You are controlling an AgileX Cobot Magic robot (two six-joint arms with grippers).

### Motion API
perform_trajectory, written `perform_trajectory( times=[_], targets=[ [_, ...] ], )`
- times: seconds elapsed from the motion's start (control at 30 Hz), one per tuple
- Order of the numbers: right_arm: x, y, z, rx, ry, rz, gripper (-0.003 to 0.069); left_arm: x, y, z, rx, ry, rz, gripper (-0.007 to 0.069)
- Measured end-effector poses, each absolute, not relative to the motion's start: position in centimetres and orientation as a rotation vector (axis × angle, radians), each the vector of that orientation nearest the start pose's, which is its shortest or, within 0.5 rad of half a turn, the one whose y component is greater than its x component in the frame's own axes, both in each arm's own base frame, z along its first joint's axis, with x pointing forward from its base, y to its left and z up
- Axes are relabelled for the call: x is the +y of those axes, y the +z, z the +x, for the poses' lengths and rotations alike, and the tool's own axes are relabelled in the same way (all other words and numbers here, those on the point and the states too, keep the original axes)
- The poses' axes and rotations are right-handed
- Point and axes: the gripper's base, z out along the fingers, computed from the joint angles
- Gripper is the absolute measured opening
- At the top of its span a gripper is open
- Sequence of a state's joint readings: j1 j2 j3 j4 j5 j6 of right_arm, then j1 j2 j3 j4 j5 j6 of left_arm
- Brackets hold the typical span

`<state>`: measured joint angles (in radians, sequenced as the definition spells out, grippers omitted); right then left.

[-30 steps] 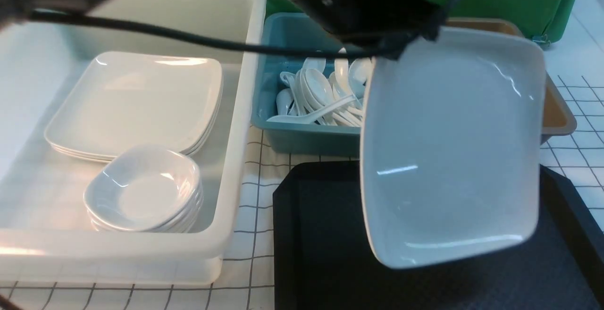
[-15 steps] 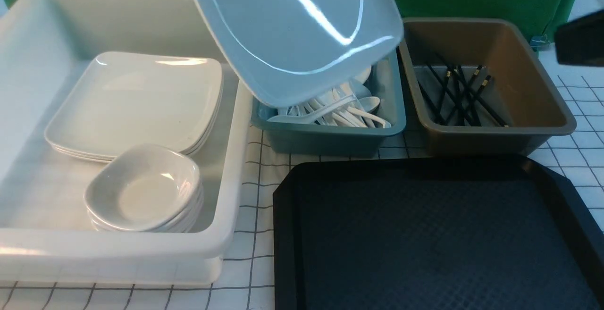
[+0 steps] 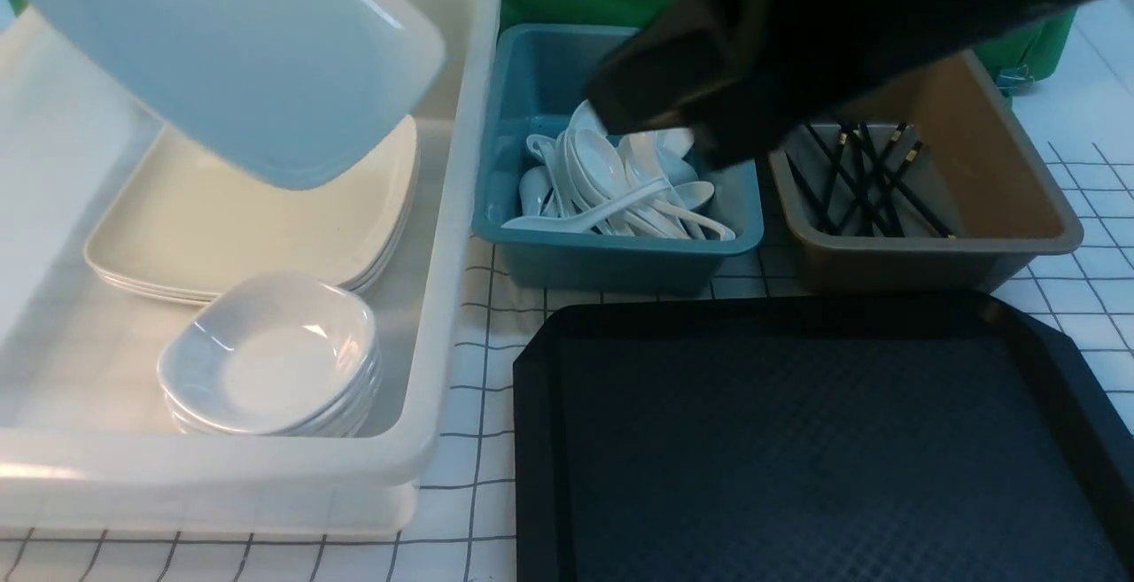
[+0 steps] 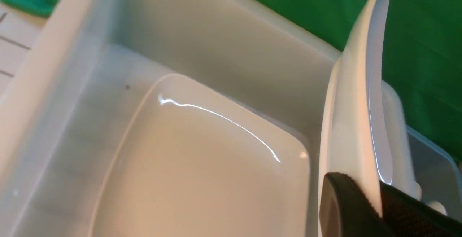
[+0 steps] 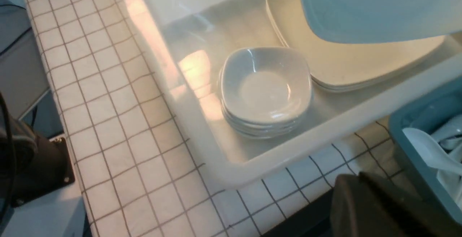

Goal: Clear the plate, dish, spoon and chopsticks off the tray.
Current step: Use the left arm to put the plate into the large storage box on the left

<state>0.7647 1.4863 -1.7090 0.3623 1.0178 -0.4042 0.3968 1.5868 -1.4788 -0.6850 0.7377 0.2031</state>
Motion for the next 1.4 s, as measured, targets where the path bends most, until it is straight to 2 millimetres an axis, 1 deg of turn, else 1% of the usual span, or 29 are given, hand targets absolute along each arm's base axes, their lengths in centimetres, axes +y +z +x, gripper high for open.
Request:
perform_trajectory(
  times=[0.07, 0.17, 0.23, 0.27, 0.4, 0.43, 0.47, 0.53, 0.63, 0.77, 0.9, 0.93, 0.97, 1.03, 1.07, 1.2, 1.23, 1.27, 1.3, 1.4],
  targets=[
    [24.2, 45.0, 21.1, 1.942, 0.645, -1.204, 0.0006, 10.7, 36.1, 34.8, 2.085, -0.441, -0.588, 0.0027],
    [25.4, 44.8, 22.3, 1.95, 0.646, -1.182, 0.0006, 11.5, 32.7, 34.8, 2.031, -0.412, -0.711, 0.0028],
    [25.8, 44.7, 22.7, 1.954, 0.642, -1.179, 0.0006, 11.6, 31.7, 34.7, 2.01, -0.411, -0.759, 0.0028],
    [26.3, 44.5, 23.3, 1.959, 0.64, -1.172, 0.0006, 11.9, 30.3, 34.9, 1.998, -0.412, -0.813, 0.0028],
    [26.8, 44.3, 23.7, 1.968, 0.645, -1.164, 0.0006, 12.2, 28.2, 35.6, 2.031, -0.419, -0.851, 0.0029],
    [26.8, 44.3, 23.7, 1.967, 0.645, -1.164, 0.0006, 12.3, 28.0, 35.7, 2.037, -0.421, -0.852, 0.0029],
    [26.8, 44.3, 23.8, 1.968, 0.643, -1.162, 0.0006, 12.3, 26.9, 36.0, 2.066, -0.437, -0.868, 0.0029],
    [26.8, 44.3, 23.8, 1.967, 0.644, -1.16, 0.0006, 12.3, 25.9, 36.3, 2.093, -0.453, -0.882, 0.0029],
    [26.8, 44.3, 23.8, 1.966, 0.644, -1.16, 0.0005, 12.3, 24.9, 36.6, 2.122, -0.468, -0.891, 0.0029],
    [26.8, 44.3, 23.8, 1.967, 0.645, -1.157, 0.0005, 12.3, 24.0, 36.8, 2.156, -0.47, -0.879, 0.0031],
    [26.8, 44.3, 23.8, 1.968, 0.646, -1.155, 0.0005, 12.4, 23.3, 36.9, 2.189, -0.468, -0.867, 0.0055],
    [26.8, 44.3, 23.8, 1.971, 0.648, -1.153, 0.0005, 12.4, 23.0, 36.9, 2.207, -0.46, -0.853, 0.0071],
    [26.8, 44.3, 23.8, 1.976, 0.65, -1.15, 0.0005, 12.3, 22.7, 36.9, 2.236, -0.445, -0.827, 0.0113],
    [26.8, 44.3, 23.8, 1.982, 0.654, -1.144, 0.0005, 12.4, 22.6, 36.8, 2.254, -0.432, -0.809, 0.0151],
    [26.8, 44.3, 23.7, 1.99, 0.657, -1.14, 0.0005, 12.4, 22.5, 36.8, 2.272, -0.408, -0.785, 0.0203],
    [26.8, 44.2, 23.7, 1.999, 0.657, -1.144, 0.0005, 12.6, 22.3, 36.5, 2.315, -0.35, -0.73, 0.036],
    [26.8, 44.2, 23.7, 2.0, 0.656, -1.146, 0.0005, 12.6, 22.3, 36.5, 2.32, -0.343, -0.725, 0.0377],
    [26.7, 44.1, 23.6, 2.009, 0.656, -1.152, 0.0005, 12.6, 22.5, 36.5, 2.325, -0.329, -0.715, 0.0441],
    [26.7, 44.1, 23.6, 2.014, 0.655, -1.157, 0.0005, 12.7, 22.7, 36.5, 2.329, -0.323, -0.703, 0.0471],
    [26.7, 44.0, 23.5, 2.032, 0.656, -1.164, 0.0005, 12.8, 23.5, 36.8, 2.338, -0.296, -0.653, 0.0521]
  ],
)
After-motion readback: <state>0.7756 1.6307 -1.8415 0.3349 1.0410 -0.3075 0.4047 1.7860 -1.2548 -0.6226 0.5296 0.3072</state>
